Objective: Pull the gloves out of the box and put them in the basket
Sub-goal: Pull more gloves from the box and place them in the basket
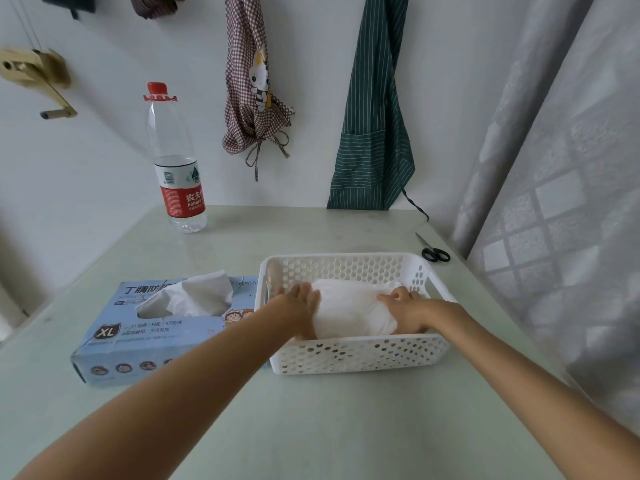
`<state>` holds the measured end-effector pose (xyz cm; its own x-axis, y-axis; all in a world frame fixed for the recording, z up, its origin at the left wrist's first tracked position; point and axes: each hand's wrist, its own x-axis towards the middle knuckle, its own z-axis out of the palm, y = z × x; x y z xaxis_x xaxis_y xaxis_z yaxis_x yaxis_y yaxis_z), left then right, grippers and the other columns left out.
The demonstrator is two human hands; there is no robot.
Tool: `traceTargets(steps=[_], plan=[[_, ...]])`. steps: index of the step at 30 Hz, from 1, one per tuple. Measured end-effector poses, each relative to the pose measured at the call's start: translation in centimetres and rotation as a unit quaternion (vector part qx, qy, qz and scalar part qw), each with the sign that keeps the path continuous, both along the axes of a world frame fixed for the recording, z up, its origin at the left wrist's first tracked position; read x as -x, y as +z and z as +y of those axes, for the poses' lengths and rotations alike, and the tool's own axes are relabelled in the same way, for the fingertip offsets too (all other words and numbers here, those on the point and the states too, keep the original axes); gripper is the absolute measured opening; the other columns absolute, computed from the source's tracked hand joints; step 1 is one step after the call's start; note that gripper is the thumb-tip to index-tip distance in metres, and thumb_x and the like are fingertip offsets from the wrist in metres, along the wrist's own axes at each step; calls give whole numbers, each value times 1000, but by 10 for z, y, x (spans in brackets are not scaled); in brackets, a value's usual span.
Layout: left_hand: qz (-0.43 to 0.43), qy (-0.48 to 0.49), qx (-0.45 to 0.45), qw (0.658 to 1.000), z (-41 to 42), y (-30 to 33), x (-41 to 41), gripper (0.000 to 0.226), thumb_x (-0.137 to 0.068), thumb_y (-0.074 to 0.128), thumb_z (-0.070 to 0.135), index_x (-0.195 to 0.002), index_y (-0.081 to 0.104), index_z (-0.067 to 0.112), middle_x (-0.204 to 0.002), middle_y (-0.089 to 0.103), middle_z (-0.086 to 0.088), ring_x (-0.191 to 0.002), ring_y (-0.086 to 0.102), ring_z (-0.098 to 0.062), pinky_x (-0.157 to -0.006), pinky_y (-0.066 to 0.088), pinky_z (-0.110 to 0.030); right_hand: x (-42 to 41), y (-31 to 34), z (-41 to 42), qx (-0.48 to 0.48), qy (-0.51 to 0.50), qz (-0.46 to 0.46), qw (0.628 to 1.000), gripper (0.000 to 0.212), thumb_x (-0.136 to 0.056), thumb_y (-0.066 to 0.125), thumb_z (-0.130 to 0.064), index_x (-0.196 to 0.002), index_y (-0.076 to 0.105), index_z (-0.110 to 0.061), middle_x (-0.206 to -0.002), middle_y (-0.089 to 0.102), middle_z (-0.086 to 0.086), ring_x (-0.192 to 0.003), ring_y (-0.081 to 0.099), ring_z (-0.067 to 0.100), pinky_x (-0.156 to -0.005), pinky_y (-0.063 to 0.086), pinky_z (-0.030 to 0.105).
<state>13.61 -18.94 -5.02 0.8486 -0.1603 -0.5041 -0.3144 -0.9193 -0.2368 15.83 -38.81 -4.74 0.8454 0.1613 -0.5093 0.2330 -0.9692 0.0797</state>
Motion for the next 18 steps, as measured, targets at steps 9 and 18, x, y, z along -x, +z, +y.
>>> traceTargets(steps=[9, 18], plan=[[33, 64, 5, 997, 6, 38, -1, 129, -55, 30, 98, -150, -8, 19, -160, -4, -3, -147, 1, -23, -118, 3, -46, -3, 44, -6, 14, 25, 26, 999, 99, -79, 53, -70, -153, 6, -24, -160, 0, 3, -147, 8, 25, -118, 17, 43], [-10, 12, -90, 996, 22, 27, 11, 94, -83, 24, 79, -150, 18, 14, -157, 20, -7, -146, 4, -25, -116, -12, -50, 13, 31, 15, -57, -8, -76, 995, 46, -88, 64, -25, -132, 52, -16, -141, 45, 4, -122, 49, 20, -98, 40, 31]])
